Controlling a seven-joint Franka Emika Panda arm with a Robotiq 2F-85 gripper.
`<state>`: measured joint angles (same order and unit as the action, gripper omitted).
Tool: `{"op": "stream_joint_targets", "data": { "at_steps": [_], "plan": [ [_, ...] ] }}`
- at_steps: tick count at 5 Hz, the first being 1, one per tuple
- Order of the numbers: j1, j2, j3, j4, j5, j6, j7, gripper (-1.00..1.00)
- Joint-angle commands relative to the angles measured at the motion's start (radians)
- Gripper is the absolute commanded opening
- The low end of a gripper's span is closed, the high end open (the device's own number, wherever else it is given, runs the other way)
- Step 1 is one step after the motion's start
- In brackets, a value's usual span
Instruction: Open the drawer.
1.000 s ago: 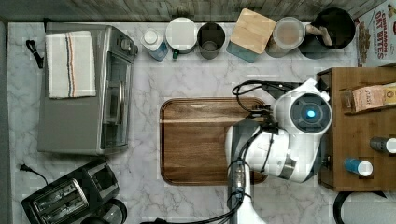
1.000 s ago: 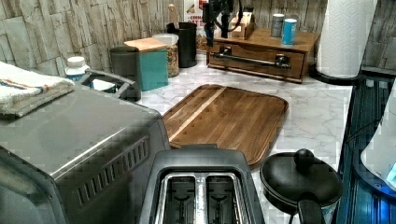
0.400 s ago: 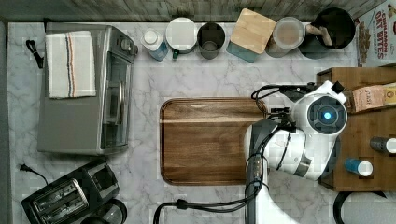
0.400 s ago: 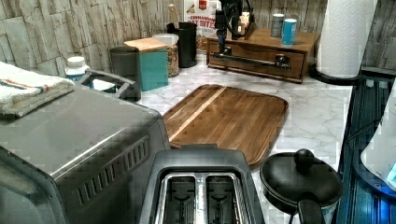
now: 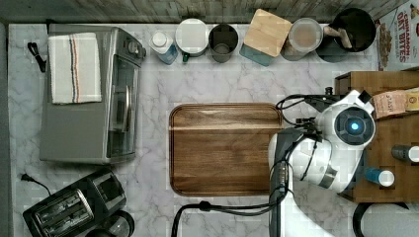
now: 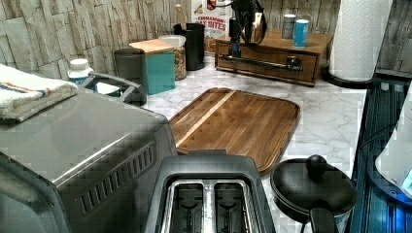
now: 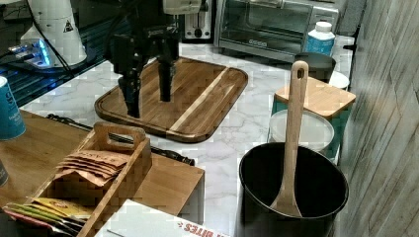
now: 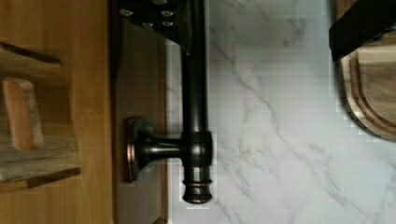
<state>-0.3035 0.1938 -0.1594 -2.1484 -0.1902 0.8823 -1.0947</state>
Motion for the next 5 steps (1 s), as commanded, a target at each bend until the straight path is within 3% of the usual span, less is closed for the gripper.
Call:
{"op": "stream_joint_targets", "data": {
  "at_steps": [1,4,5],
  "plan": [
    [-0.077,-0.035,-0.011,0.039,0.08,0.021,-0.147,1.0],
    [-0.069,-0.056,0.001,-0.089,0.098,0.112,-0.026,1.0],
    [-0.06,-0.031,-0.02,-0.086,0.009,0.15,0.015,1.0]
  ]
}}
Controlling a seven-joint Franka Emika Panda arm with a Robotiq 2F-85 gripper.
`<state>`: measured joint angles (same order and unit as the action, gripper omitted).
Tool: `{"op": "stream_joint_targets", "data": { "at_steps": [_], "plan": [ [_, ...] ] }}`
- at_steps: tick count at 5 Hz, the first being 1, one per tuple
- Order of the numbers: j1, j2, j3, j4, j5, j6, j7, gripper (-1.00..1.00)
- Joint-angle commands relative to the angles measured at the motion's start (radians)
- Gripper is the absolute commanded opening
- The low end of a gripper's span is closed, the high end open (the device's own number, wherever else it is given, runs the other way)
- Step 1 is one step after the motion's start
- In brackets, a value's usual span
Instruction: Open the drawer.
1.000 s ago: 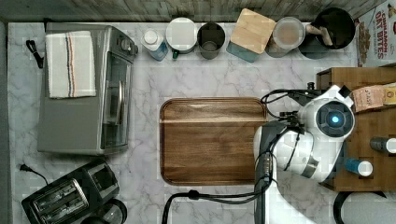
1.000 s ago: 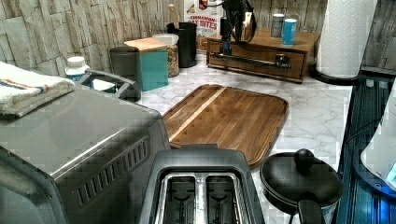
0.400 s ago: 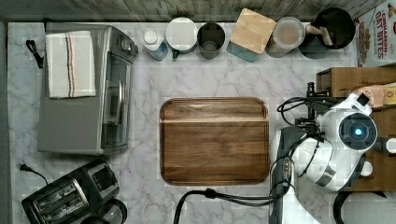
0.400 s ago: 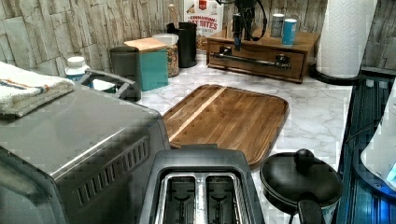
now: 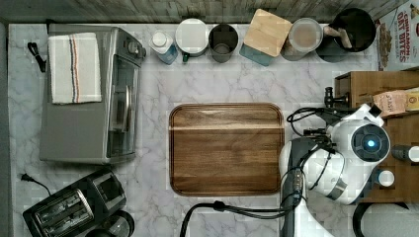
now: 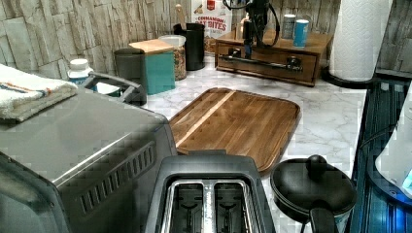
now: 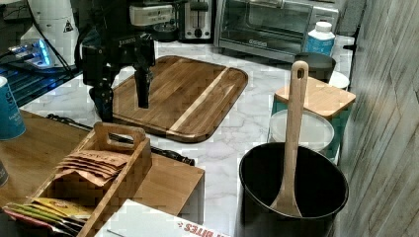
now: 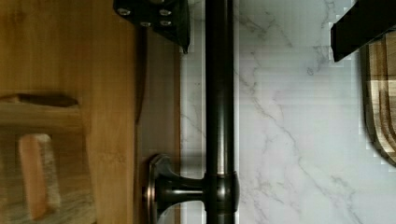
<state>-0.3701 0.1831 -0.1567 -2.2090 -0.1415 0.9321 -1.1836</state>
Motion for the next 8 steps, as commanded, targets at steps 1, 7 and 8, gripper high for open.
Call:
{"op": "stream_joint_targets", "data": {
  "at_steps": [1,7,8],
  "plan": [
    [-0.009,0.01,-0.03,-0.038,-0.032,0.179,0.078,1.0],
    [-0.01,0.159,-0.011,-0.037,0.089,0.291,0.032,1.0],
    [-0.002,0.154,-0.005,-0.02,0.088,0.244,0.024,1.0]
  ]
}}
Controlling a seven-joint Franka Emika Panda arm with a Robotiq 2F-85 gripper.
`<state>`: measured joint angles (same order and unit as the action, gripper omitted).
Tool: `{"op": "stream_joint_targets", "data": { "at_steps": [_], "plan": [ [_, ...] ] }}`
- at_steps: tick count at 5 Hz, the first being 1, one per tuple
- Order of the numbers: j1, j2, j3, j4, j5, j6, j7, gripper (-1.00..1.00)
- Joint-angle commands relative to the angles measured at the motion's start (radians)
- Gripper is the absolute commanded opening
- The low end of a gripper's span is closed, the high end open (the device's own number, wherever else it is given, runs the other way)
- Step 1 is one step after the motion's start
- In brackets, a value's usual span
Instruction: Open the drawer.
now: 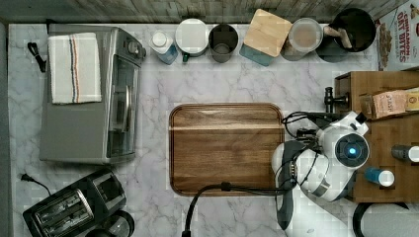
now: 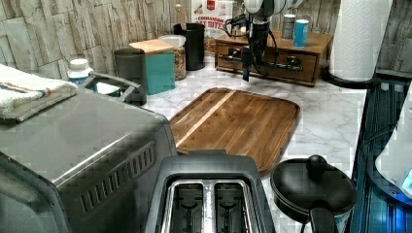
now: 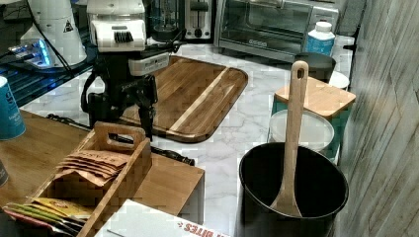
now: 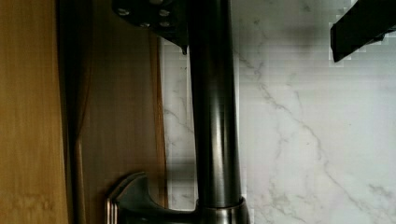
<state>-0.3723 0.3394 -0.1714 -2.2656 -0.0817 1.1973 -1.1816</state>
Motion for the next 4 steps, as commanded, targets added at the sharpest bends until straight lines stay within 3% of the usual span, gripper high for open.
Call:
{"op": "stream_joint_targets", "data": {
  "at_steps": [1,2,3,4],
  "plan": [
    [0.03,-0.025,0.029,0.065,0.026,-0.154,0.029,1.0],
    [0.071,-0.058,0.057,0.066,0.034,-0.248,0.074,1.0],
    [0.085,-0.106,0.111,0.007,0.086,-0.228,0.043,1.0],
    [0.135,-0.156,0.138,-0.054,0.132,-0.221,0.048,1.0]
  ]
}}
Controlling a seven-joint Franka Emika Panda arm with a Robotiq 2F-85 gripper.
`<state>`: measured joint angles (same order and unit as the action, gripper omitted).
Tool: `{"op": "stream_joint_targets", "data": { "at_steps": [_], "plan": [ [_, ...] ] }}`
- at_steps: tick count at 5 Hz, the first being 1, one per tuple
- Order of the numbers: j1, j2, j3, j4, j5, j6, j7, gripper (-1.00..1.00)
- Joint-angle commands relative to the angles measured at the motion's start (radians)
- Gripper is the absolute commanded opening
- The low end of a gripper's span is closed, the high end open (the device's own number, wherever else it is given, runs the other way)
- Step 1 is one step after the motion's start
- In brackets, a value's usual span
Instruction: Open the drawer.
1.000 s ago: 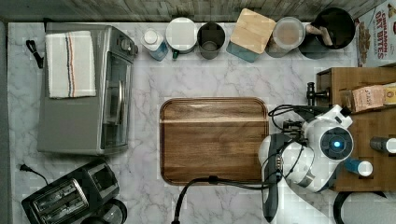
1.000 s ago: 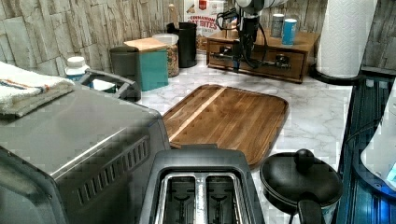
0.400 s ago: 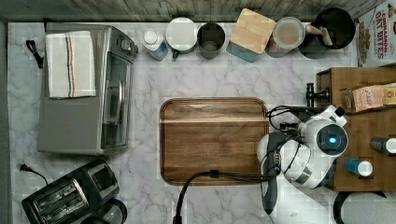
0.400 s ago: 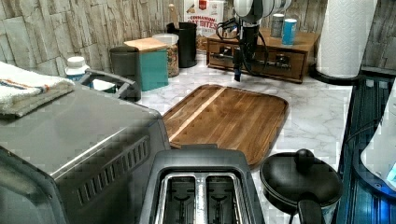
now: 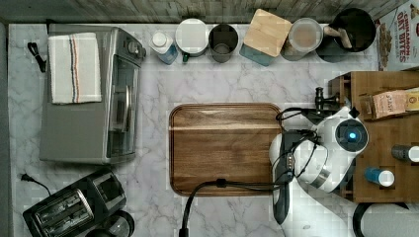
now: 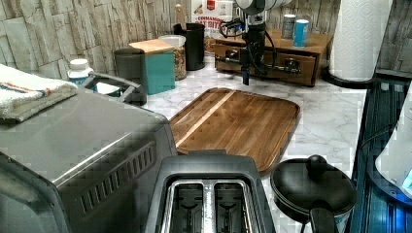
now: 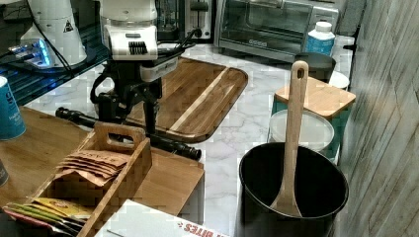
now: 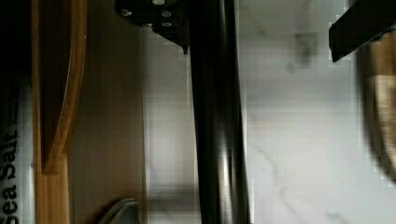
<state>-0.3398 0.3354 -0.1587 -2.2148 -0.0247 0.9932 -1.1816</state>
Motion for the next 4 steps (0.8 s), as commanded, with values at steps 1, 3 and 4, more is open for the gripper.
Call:
{"op": "stream_joint_targets", "data": {
  "at_steps": [1,3,4],
  "plan": [
    [0.137,-0.207,0.168,-0.166,0.097,-0.016,0.081,1.0],
    [0.228,-0.26,0.242,-0.231,0.149,0.016,0.165,1.0],
    [0.262,-0.255,0.258,-0.205,0.149,-0.024,0.22,1.0]
  ]
}}
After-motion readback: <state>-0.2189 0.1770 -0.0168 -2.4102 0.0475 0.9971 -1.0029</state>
